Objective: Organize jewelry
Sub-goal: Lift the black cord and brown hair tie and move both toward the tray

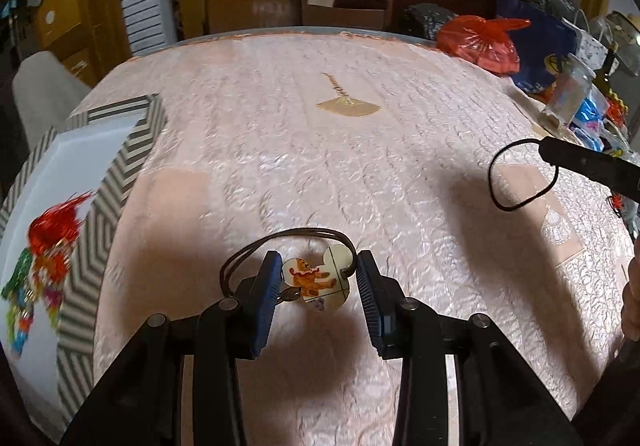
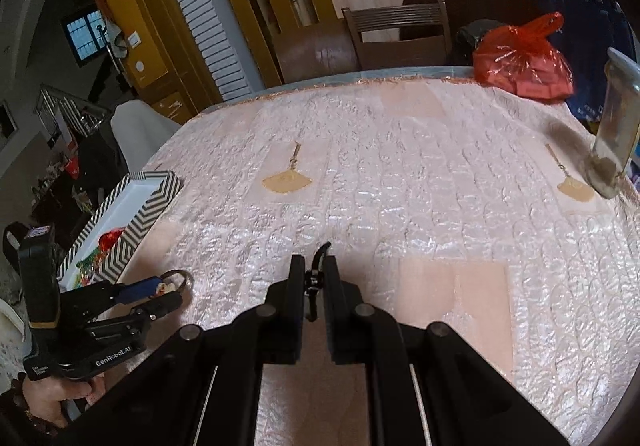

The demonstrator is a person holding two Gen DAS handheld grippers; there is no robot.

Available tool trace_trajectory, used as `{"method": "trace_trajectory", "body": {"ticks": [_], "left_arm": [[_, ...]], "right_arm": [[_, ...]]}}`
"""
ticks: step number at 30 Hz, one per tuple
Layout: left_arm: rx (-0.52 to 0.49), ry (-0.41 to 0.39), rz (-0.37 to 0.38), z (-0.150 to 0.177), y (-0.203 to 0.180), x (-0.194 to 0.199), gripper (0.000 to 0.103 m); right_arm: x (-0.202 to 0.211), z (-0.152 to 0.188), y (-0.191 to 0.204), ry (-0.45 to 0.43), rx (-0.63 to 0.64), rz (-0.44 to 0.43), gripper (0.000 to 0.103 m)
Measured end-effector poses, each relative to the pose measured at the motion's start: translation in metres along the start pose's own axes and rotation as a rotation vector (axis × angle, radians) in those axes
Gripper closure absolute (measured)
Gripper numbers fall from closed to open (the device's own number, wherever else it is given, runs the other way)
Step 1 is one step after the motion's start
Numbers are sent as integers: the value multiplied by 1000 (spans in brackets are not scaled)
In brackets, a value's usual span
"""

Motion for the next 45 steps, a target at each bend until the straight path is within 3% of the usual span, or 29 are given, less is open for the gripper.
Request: {"method": "trace_trajectory", "body": {"ticks": [13,45], "left_arm": [[22,-18,-41,14,-9,18,57],[60,-39,-47,14,5,32,57]], "right_arm": [[16,15,8,-15,68,51,94],[19,20,30,-23,135,49,94]]}}
Point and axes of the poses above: each gripper's, at about its wrist camera, not at the fingertips, and x roughly against the way its jaws point, y to its left, z to its underside, the point moved 4 cm from there along -x, roughly the way its jaws point, and after that the axes turned 6 degrees about y, right-handed, at the moved point
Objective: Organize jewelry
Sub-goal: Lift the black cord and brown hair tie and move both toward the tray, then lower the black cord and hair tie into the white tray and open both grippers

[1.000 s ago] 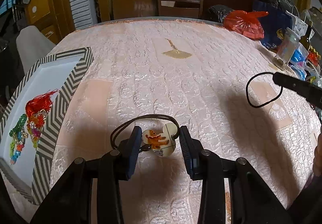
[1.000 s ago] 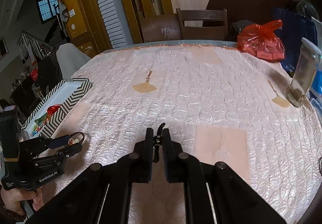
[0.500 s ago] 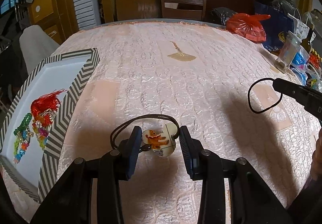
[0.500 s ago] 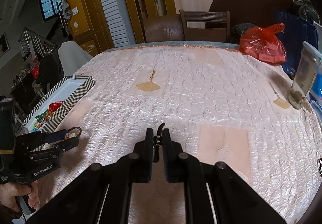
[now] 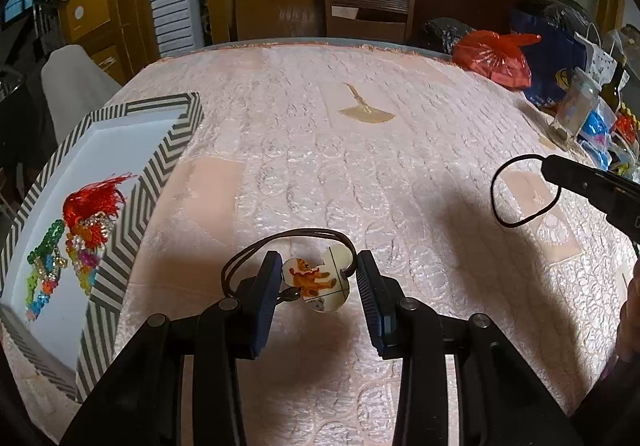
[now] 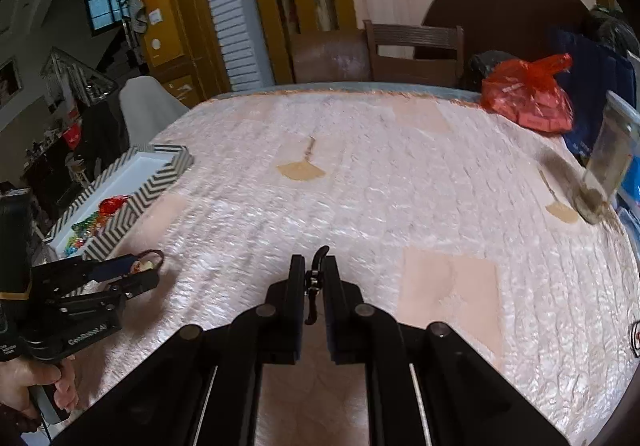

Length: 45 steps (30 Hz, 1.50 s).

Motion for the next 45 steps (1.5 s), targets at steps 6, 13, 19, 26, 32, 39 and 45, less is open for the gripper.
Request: {"method": "trace_trajectory", "body": {"ticks": [6,13,19,26,32,39,45], "left_arm": [[43,-48,-11,-10,32,18,57],[155,-94,-75,-12,111,37,57],[279,-95,-148,0,191,41,57],[322,-73,-202,17,231,37,57],[322,-62,-230,22,244,31,57],[343,-43,-221,27,249,24,57],[341,-17,-222,29,243,16,57]], "right_arm": [[-7,-20,32,-1,70,-13,94],[-20,-46,81,-13,106,-72,94],[-41,-69,151,-5,184,-163,94],[-71,-86,232,20,238,-295,94],[-107,-89,287,95,227,-396,94],[-149,-75,309,199,215,-404,94],[-165,-62,316,232,263,-339,86]]}}
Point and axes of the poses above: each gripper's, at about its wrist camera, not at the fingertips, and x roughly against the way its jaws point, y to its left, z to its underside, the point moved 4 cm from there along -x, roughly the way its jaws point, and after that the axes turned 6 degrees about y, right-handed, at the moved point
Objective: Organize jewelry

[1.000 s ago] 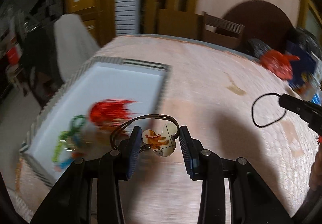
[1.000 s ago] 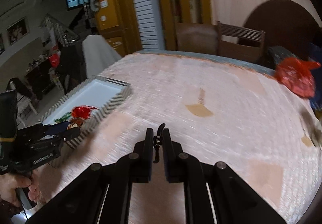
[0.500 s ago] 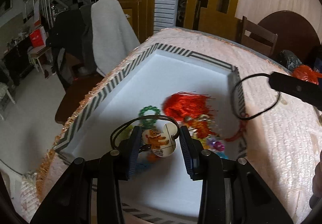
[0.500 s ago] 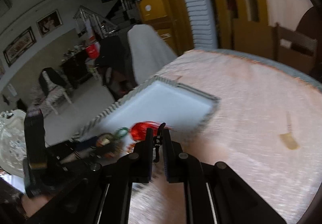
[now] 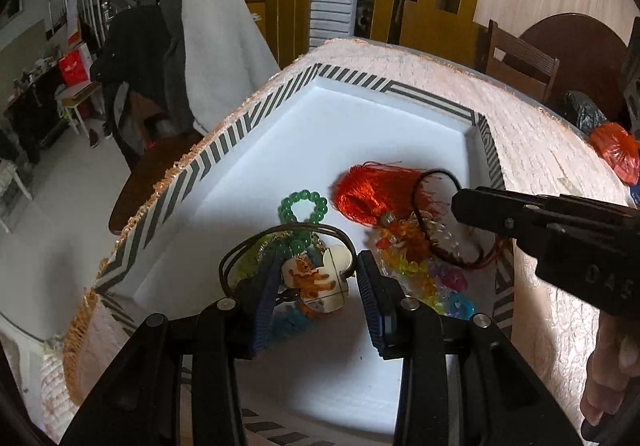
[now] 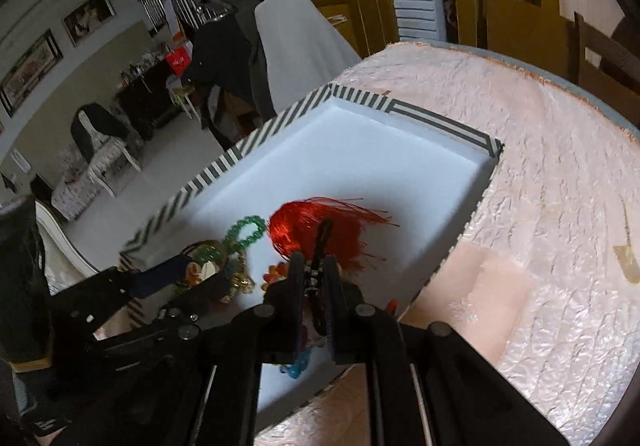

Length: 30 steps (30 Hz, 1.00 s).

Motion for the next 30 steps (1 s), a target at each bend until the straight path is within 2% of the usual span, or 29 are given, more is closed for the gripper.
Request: {"method": "trace_trajectory", "body": {"ticks": [1,3,6,10,16,17,19,23,26,29,30], "left_arm": [[2,1,-2,0,0,0,56],[2,3,-8,1,0,-1,54],[9,8,-4,2,1,-1,45],[21,12,23,1,1,1,29],[31,-6,0,1,6,20,24],[30,-14,-11,2,8,26,22],[20,-23,-52,9,14,40,12],[2,-41,-107,29,27,65,11],[-19,-66,-104,41,27,86,11],[-37,-113,-177,48,20,109,11],[-40,-127,-201,50,17,117,11]], "right_arm": [[-2,-1,-1,3,-2,-1,82],[1,-1,-3,-8,-8,-3,67],[11,-3,-6,-48,-21,-7,50],[20,-6,-11,-72,-39,-10,49],[48,3,-22,-118,-71,-16,49],[54,6,-24,-124,-78,-10,45],[70,16,-28,-141,-111,22,37],[94,40,-20,-142,-71,60,24],[101,59,-7,-87,-1,99,24],[111,75,6,-69,28,110,24],[116,80,11,-69,32,155,24]]}}
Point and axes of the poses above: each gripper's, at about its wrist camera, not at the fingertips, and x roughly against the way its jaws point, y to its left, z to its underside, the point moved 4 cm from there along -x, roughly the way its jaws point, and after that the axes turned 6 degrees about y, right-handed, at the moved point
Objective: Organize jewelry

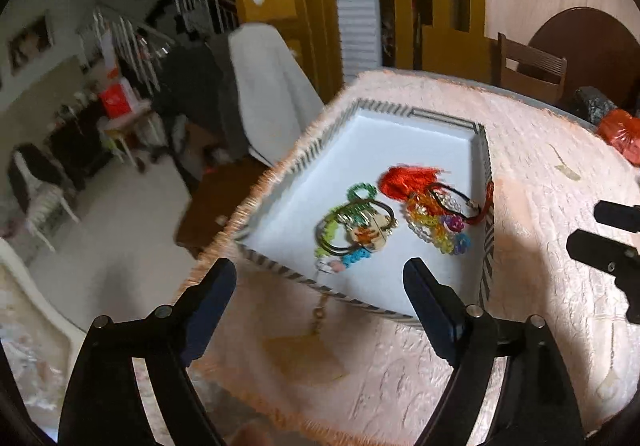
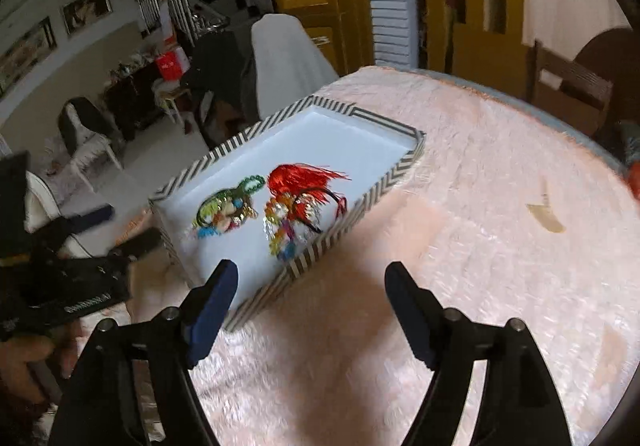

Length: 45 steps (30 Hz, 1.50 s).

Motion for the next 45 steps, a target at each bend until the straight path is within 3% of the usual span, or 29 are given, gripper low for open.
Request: {"method": "trace_trajectory", "body": {"ticks": [3,10,14,21,26,34,45], "left_arm": [[20,4,10,1,-3,15,11],[82,31,50,3,-3,37,11],[65,45,46,7,-8,52,11],[40,-5,47,9,-20,83,12],[51,21,68,11,-21,81,18],[32,26,-6,9,-18,81,19],[32,25,-9,10,-19,86,19]], "right_arm": [[15,6,2,-6,-16,46,24],[47,12,4,-28,-22,52,24],[63,15,11,-27,-13,30,24],[76,18,25,-28,14,16,23],[84,18,32,-30,35,22,22],[89,19,30,-9,39,48,18],[93,23,33,-5,56,46,14]]}}
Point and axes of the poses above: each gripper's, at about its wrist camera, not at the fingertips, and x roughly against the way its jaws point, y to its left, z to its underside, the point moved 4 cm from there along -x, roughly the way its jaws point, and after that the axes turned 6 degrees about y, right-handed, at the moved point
